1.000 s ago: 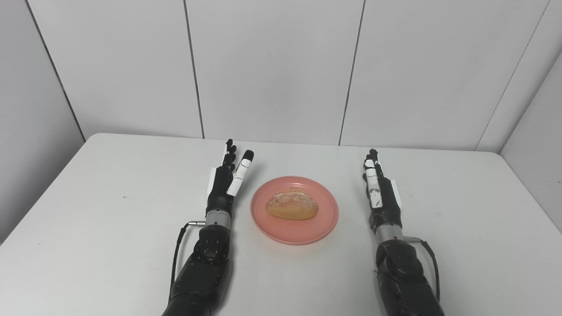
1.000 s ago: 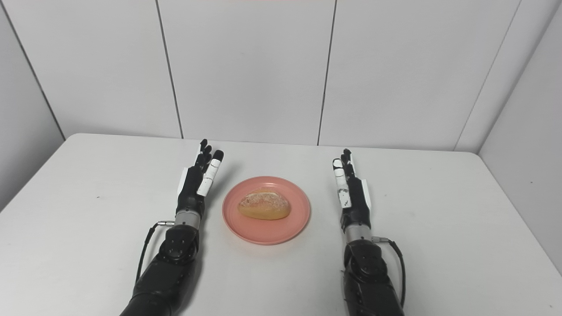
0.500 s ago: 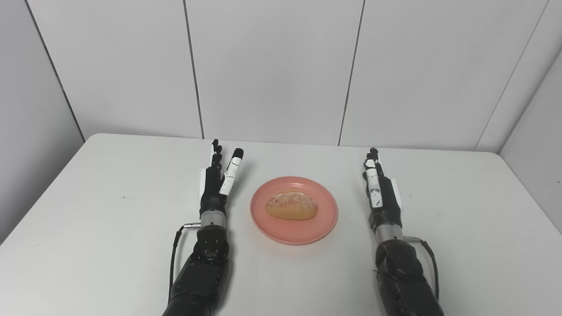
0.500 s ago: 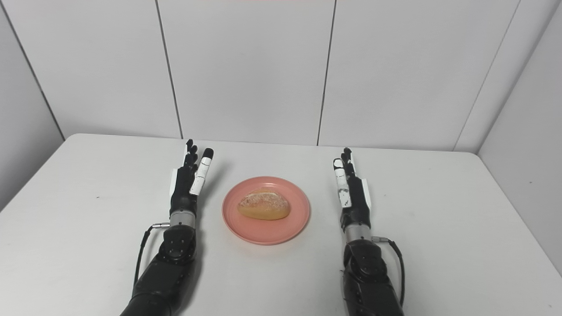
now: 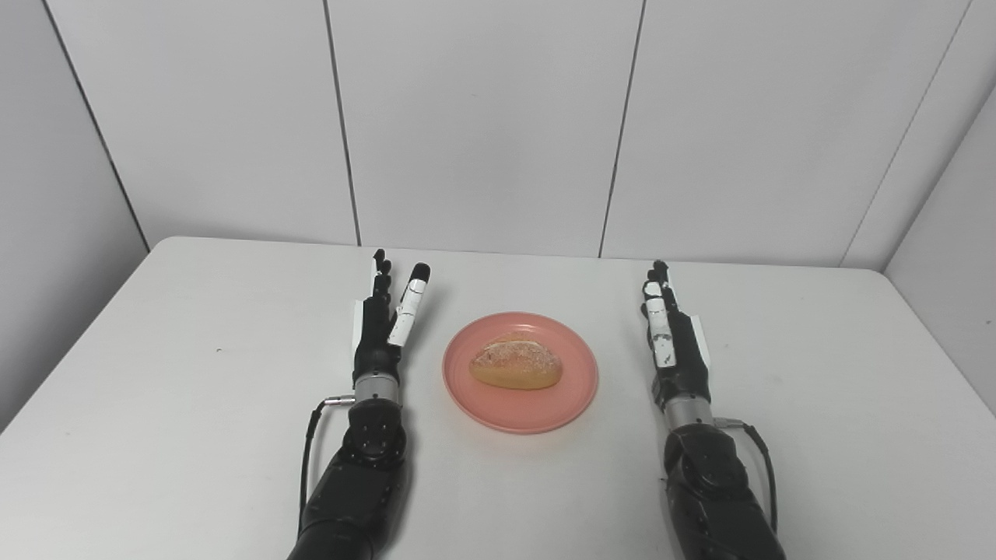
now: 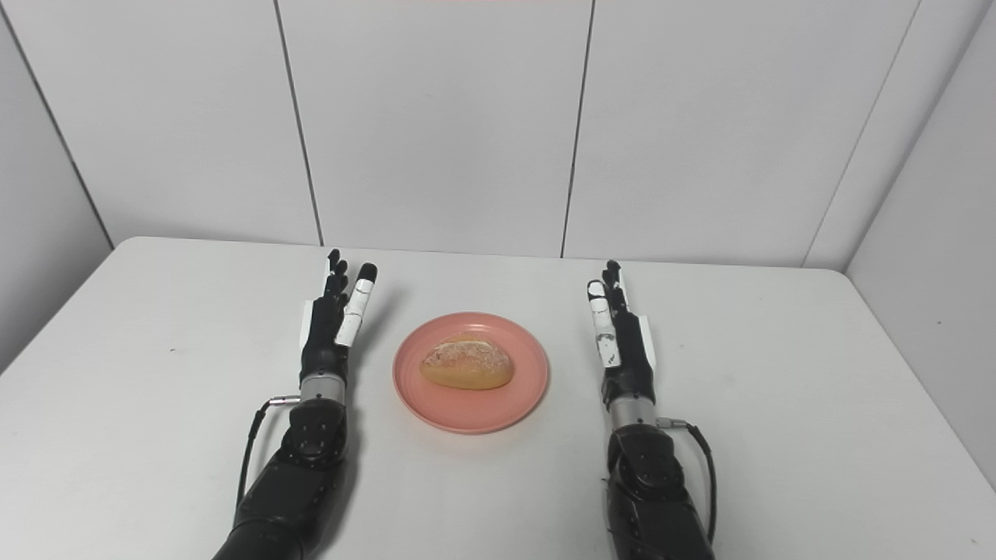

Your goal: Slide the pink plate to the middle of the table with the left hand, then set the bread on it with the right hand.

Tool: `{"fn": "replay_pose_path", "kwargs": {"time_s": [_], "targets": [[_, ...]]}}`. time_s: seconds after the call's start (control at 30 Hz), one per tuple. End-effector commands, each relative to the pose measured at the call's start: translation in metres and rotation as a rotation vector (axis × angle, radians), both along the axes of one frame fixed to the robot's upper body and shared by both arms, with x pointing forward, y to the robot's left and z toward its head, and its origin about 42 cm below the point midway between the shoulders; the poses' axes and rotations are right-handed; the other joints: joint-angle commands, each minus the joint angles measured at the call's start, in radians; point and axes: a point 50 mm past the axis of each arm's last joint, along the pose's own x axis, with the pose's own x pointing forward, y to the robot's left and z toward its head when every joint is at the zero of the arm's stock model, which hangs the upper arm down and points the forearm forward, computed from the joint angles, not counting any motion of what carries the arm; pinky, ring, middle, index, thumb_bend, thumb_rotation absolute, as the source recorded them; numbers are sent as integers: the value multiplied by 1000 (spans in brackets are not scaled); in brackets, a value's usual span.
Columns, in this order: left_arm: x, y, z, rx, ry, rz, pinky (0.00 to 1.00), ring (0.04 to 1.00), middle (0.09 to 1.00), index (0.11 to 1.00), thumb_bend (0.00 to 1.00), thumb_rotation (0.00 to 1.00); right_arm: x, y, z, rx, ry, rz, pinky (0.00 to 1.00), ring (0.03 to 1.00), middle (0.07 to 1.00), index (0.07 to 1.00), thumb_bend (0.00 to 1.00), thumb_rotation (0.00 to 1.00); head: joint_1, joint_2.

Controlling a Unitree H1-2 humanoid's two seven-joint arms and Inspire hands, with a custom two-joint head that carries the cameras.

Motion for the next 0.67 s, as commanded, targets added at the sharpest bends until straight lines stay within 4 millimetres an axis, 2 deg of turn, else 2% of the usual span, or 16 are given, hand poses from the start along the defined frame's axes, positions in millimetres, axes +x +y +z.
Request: {"fn": "replay_pose_path", "kwargs": {"time_s": [0.0,0.27,0.63], "targets": [[-29,-1,-42,-5,118,-3,1000,1000,1000,1000,814,881,-11,3,-18,6,19,-5,1000,1000,1000,1000,866,1000,1,-1],[-28,1,-44,53,149,-25,993,1000,1000,1000,872,894,-11,2,-19,-5,23,0,1000,1000,1000,1000,857,1000,-5,-1],[-25,-1,-44,57,223,-24,985,1000,1000,996,872,836,-13,2,-19,-18,23,12,1000,1000,1000,1000,834,1000,-6,2]]}}
